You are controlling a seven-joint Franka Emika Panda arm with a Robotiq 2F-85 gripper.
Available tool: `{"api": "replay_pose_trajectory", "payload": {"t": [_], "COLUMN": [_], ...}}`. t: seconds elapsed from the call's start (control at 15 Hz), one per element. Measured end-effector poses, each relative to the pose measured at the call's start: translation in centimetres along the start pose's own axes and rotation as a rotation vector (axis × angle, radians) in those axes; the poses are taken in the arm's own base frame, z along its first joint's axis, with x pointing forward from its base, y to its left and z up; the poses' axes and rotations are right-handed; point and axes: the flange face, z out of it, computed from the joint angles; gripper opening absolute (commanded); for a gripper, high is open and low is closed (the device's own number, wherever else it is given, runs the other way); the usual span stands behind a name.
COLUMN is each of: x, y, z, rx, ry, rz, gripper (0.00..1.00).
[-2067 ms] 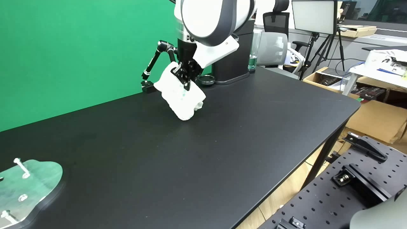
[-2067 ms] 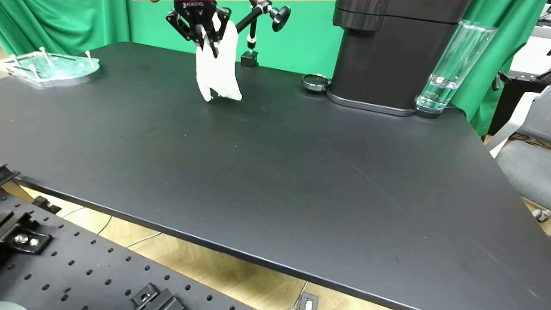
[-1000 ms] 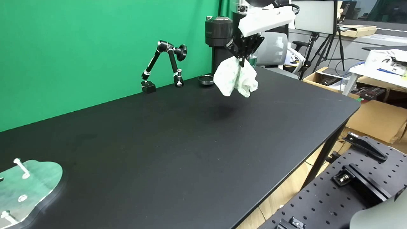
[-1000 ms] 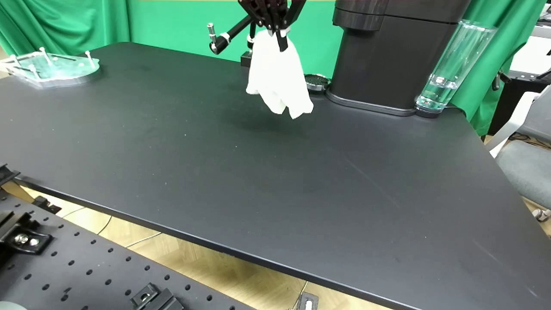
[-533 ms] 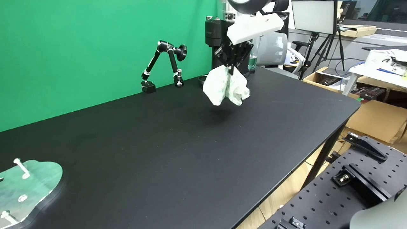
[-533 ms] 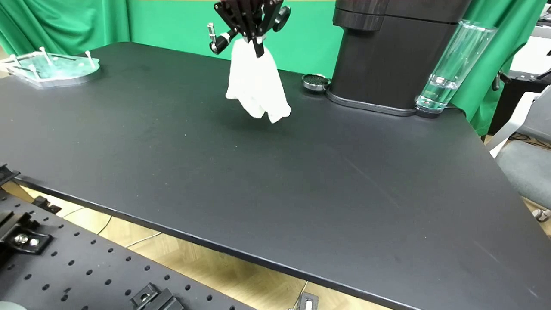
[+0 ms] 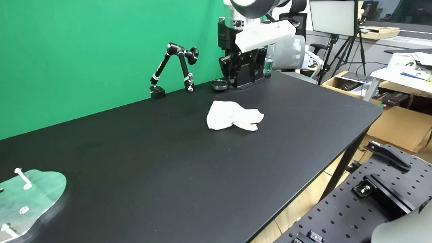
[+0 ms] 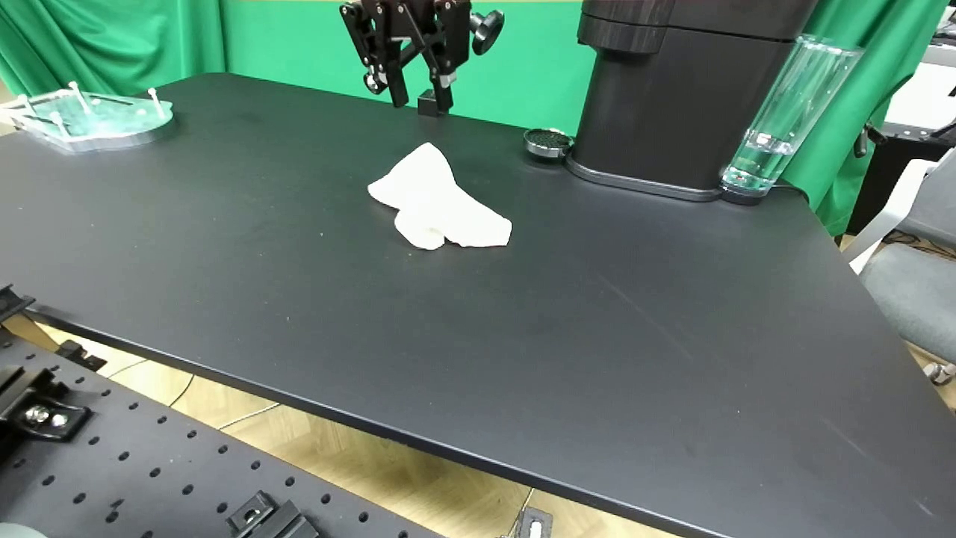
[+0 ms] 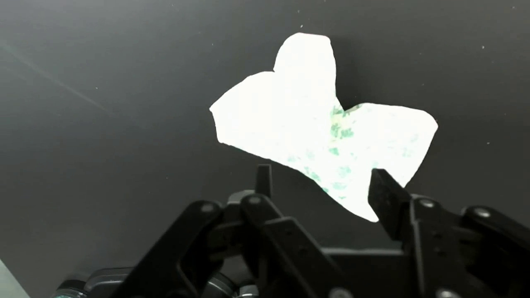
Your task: Put the cloth on the table
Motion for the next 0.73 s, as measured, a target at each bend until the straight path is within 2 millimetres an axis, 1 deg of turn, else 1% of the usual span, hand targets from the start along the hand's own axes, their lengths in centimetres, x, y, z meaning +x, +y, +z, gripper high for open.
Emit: {"api": "replay_pose_trajectory", "payload": {"t": [0.07,0.13,0.33,0.73], "x": [-0.1,-0.3,-0.7,-1.3], "y": [0.2,0.3,0.8,1.1], "z": [0.1,0.3,0.7,1.1], "rx": [-0.008,-0.015,-0.03,-0.005], "ry": [-0.017,-0.033,-0.075,-0.149], "rz": [0.002,0.004,0.01,-0.014], "gripper": [0.99,1.0,1.0,1.0]}}
